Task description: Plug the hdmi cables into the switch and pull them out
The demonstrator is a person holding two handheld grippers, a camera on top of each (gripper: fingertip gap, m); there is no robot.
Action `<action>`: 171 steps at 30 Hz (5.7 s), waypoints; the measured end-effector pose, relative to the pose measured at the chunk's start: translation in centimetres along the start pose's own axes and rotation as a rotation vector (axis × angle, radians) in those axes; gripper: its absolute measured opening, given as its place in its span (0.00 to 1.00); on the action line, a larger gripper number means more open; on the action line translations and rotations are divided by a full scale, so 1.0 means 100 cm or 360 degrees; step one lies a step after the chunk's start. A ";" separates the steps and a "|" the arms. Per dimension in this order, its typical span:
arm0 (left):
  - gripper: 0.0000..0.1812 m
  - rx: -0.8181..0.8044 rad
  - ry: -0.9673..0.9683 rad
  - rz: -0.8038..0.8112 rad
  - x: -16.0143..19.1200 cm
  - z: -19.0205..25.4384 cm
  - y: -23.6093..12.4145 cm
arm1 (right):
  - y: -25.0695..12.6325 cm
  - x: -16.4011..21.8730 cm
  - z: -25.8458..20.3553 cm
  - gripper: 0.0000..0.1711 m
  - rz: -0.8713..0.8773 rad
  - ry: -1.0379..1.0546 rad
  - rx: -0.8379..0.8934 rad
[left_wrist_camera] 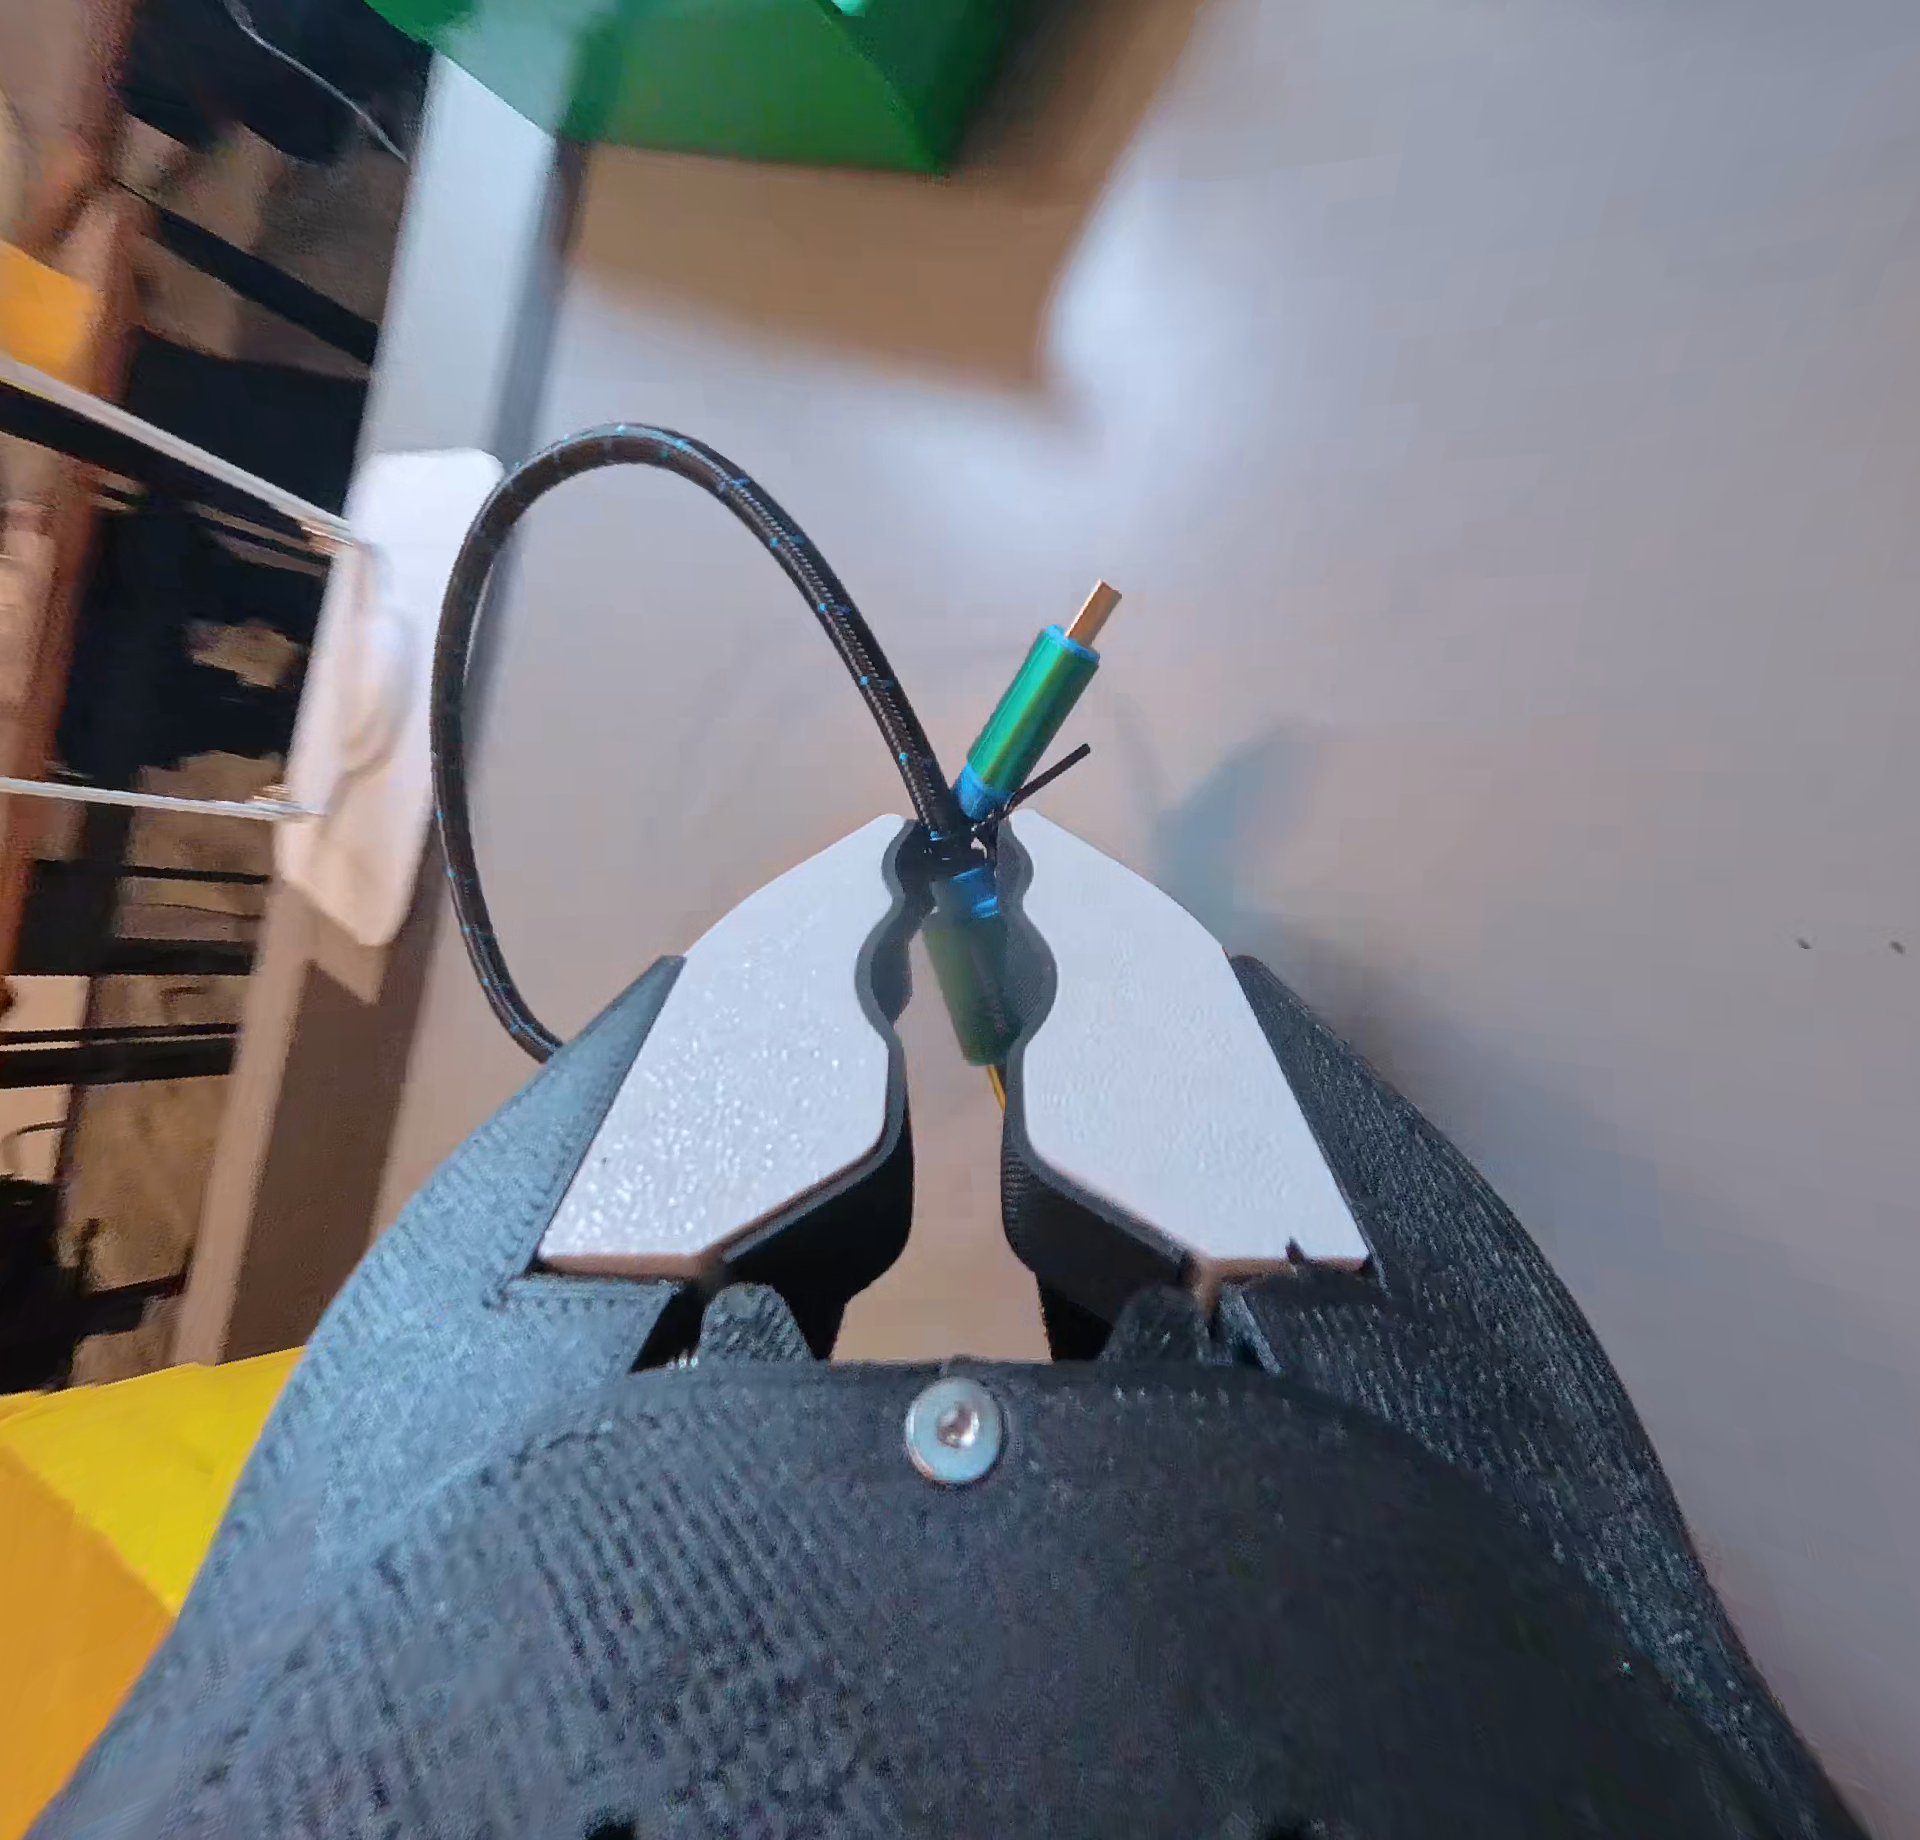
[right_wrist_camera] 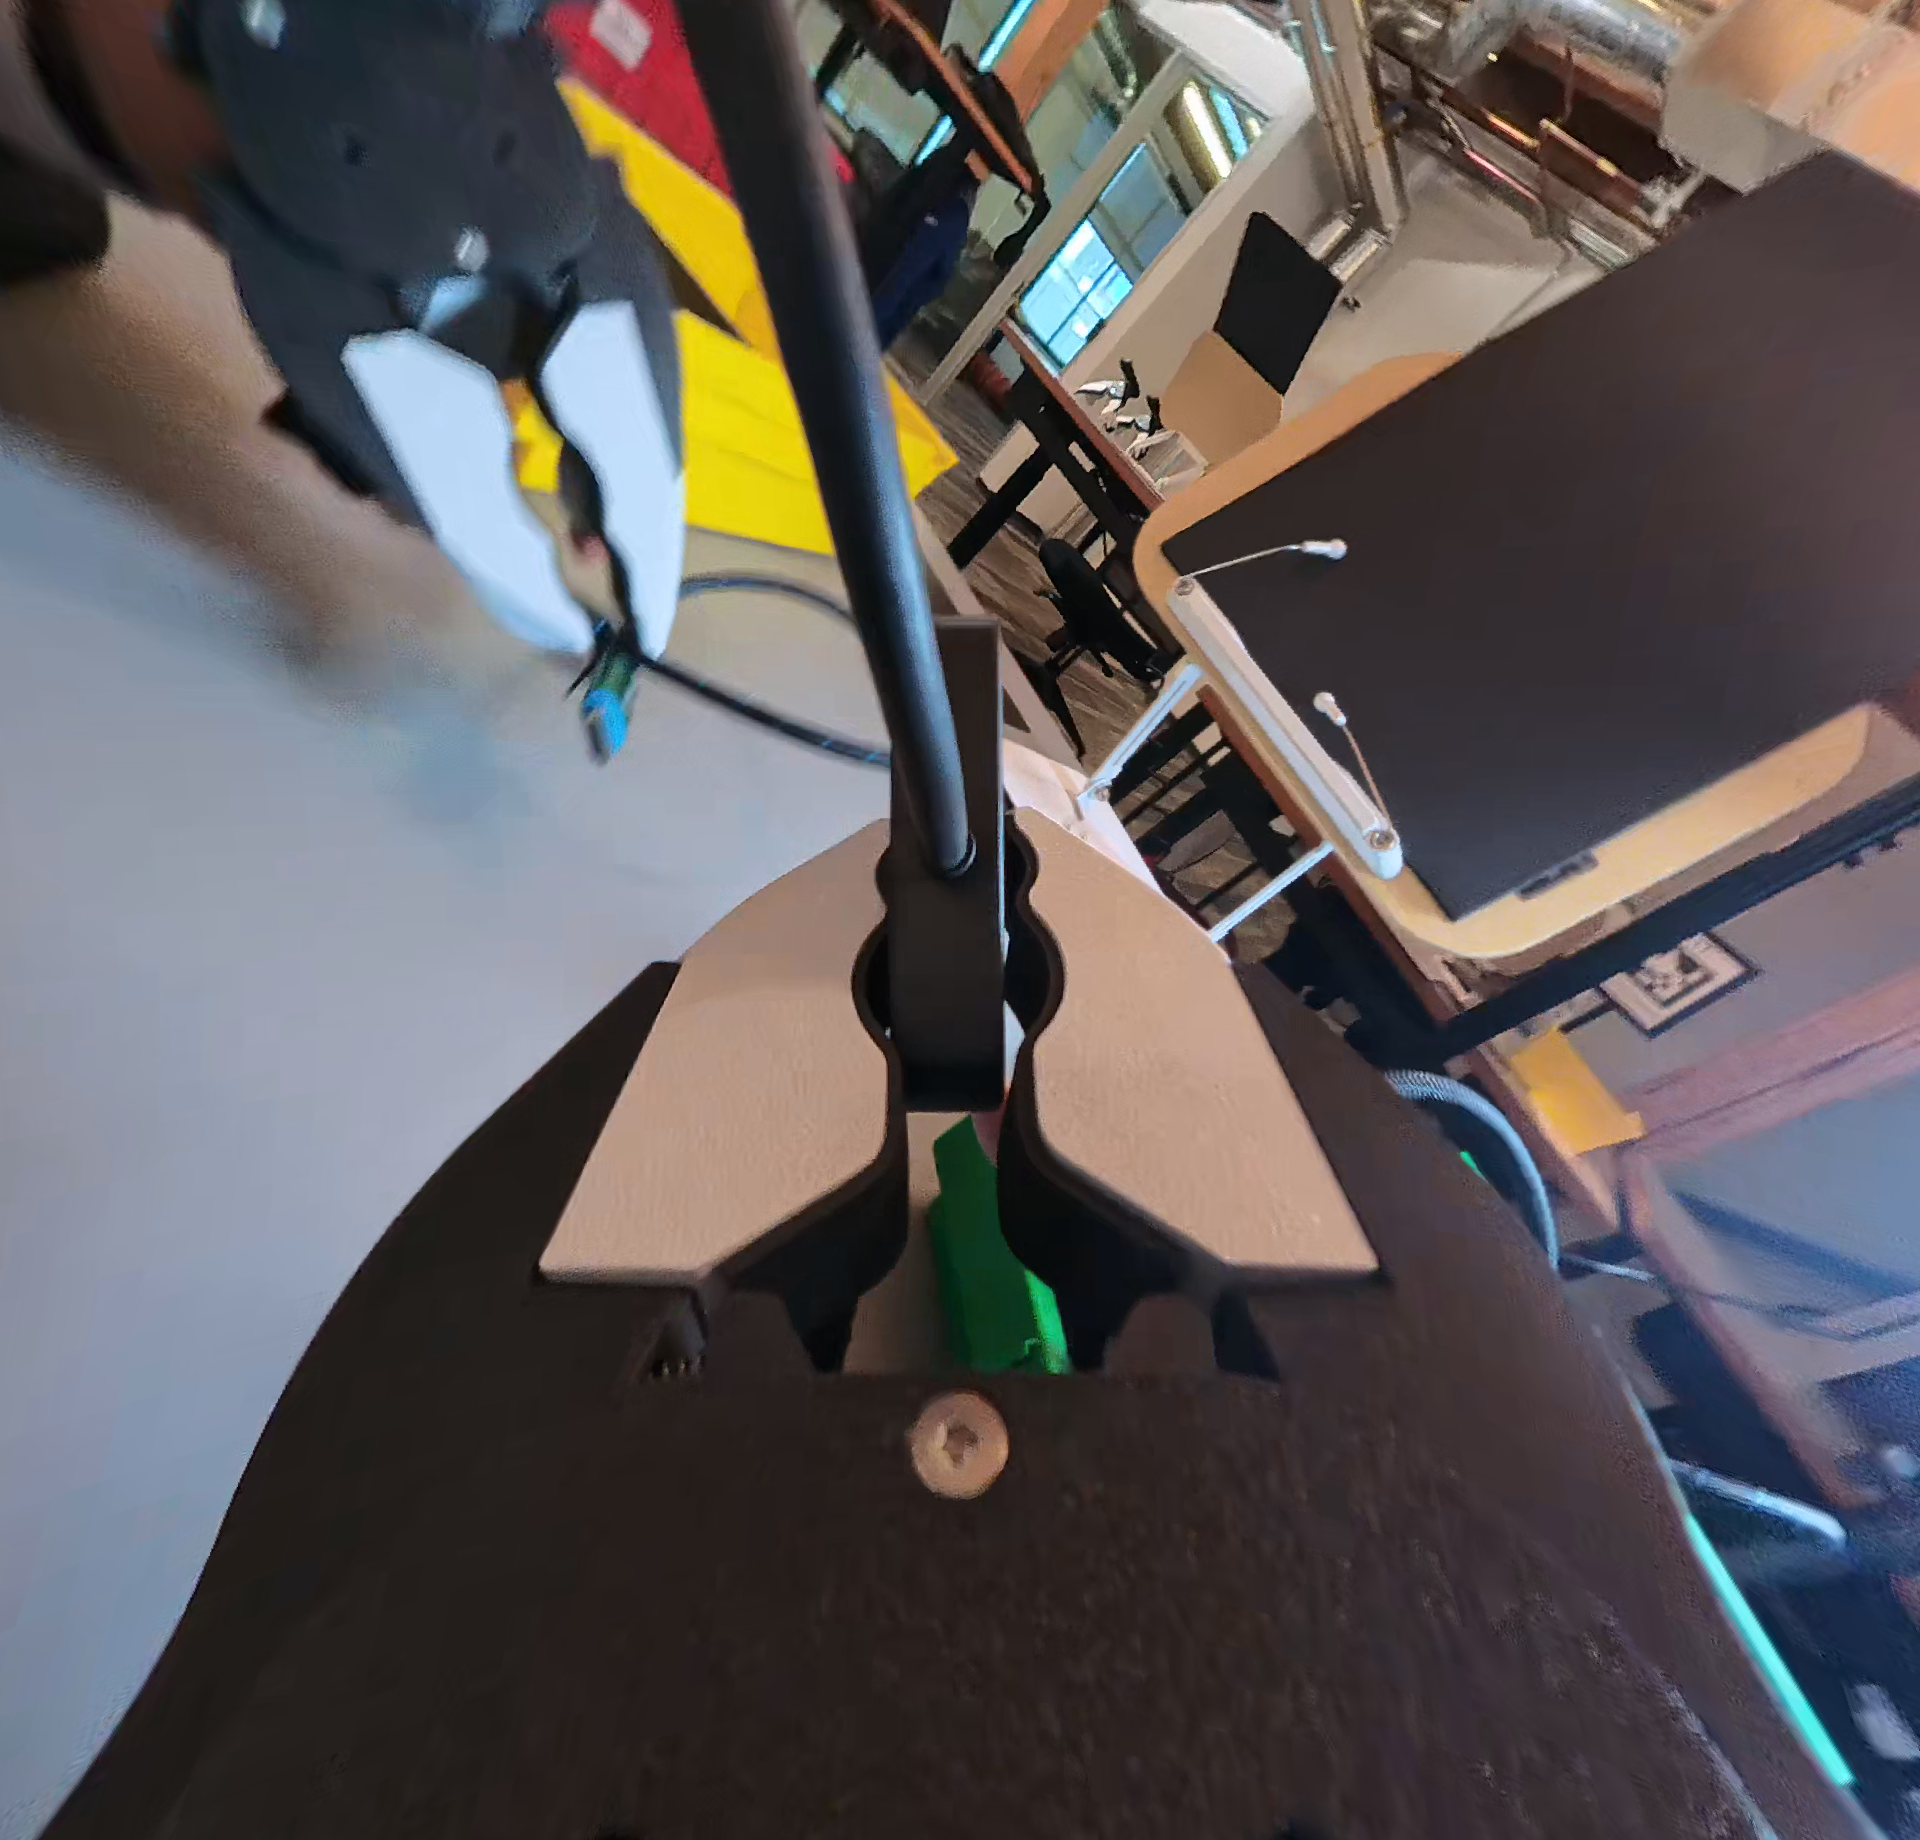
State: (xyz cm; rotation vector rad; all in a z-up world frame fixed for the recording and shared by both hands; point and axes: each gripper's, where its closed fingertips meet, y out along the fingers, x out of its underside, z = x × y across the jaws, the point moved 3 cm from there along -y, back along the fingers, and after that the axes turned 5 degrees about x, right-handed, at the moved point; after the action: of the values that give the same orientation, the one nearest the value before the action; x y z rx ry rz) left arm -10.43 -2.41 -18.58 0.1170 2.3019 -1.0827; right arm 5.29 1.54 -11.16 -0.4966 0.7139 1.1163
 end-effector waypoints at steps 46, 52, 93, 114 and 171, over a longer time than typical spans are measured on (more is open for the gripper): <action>0.07 -0.0914 0.0432 -0.0184 -0.037 -0.013 -0.040 | 0.049 -0.010 -0.068 0.08 -0.0573 -0.0192 0.0078; 0.07 -0.0875 0.0488 -0.0203 -0.038 -0.005 -0.035 | 0.046 0.005 -0.074 0.08 -0.0610 -0.0013 -0.0083; 0.16 0.0640 -0.0372 0.0393 -0.017 0.038 -0.031 | 0.027 0.043 -0.083 0.09 -0.0673 -0.0540 -0.0526; 0.07 0.1384 -0.0256 -0.0279 -0.003 0.061 -0.018 | 0.013 0.041 -0.063 0.09 -0.0577 -0.0282 -0.0554; 0.11 0.0102 0.1410 -0.0536 -0.013 0.037 -0.029 | 0.032 0.031 -0.073 0.09 -0.0645 -0.1152 -0.0031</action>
State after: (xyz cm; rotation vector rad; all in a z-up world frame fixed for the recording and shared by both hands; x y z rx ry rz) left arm -8.53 -6.82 -17.72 0.2888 3.1521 -1.4790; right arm 1.17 -0.32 -18.47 -0.2062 -0.0348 0.8311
